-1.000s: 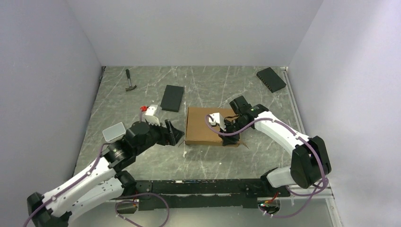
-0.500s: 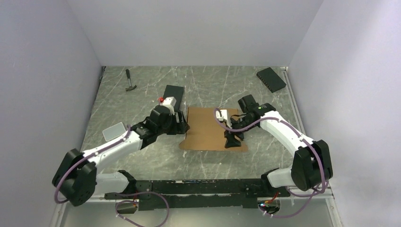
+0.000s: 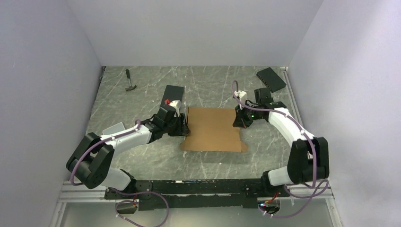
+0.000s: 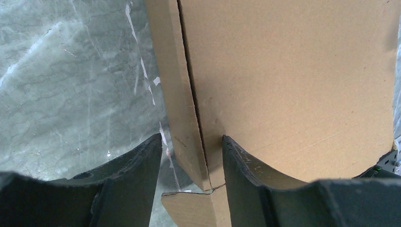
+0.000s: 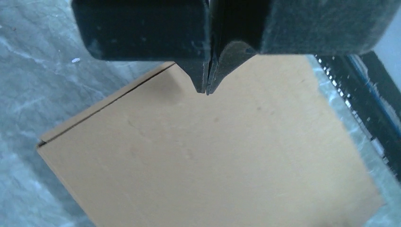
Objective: Fold the paper box
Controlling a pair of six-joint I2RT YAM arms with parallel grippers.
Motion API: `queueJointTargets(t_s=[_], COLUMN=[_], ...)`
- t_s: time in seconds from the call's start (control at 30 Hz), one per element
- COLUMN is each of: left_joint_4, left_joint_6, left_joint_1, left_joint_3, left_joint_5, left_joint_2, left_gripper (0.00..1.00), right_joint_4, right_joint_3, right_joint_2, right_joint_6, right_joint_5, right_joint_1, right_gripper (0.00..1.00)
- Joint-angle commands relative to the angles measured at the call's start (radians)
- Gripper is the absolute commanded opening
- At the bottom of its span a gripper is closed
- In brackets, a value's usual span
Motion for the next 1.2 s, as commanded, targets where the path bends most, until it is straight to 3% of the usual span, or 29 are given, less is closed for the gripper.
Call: queueJointTargets(t_s=[0.0,0.2,0.33,0.47,0.57,0.7,0.9,1.03,1.17], left_joint_4=[0.017,0.032,0.038,0.042,0.047,0.057,0.144,0.213,0.285], left_joint_6=[-0.003,-0.001,0.001,0.001,-0.004,-0.026,-0.11,-0.169,-0.221], left_joint_1=[0.007,0.01,0.016,0.024,0.028,0.032,0.044,0.056,0.062], left_joint_3=[0.024,0.013,0.007,-0.003,-0.016,-0.053,-0.182,-0.284,-0.361], left_joint_5=[0.011,0.023,0.029,0.038,0.037,0.017,0.008,0.035,0.052], left_joint_2=[0.023,0.018,-0.003,-0.05,-0.103,-0.198,-0.332,-0.404,-0.446], left_gripper=[0.54,0.54,0.54,0.56,0.6,0.68,0.84,0.89,0.96], right_joint_4=[0.082,0.079,0.041,0.045,0.078,0.1,0.065,0.077,0.079], right_joint_3=[0.009,0.011,0.035,0.013,-0.026,-0.037,-0.015,-0.014,-0.018], right_joint_2=[0.093,0.152,0.092,-0.028,-0.067,0.011,0.188,0.243,0.296], right_joint_6=[0.144,0.139,0.108,0.111,0.153,0.239,0.282,0.303,0.311], right_joint_5=[0.166,0.234,0.102,-0.007,-0.052,-0.05,-0.163,-0.237,-0.25], right_joint_1=[-0.004,-0.003,-0.024,-0.086,-0.177,-0.239,-0.266,-0.266,-0.266], right_gripper=[0.0,0.0,0.03,0.29,0.57,0.75,0.77,0.77,0.71])
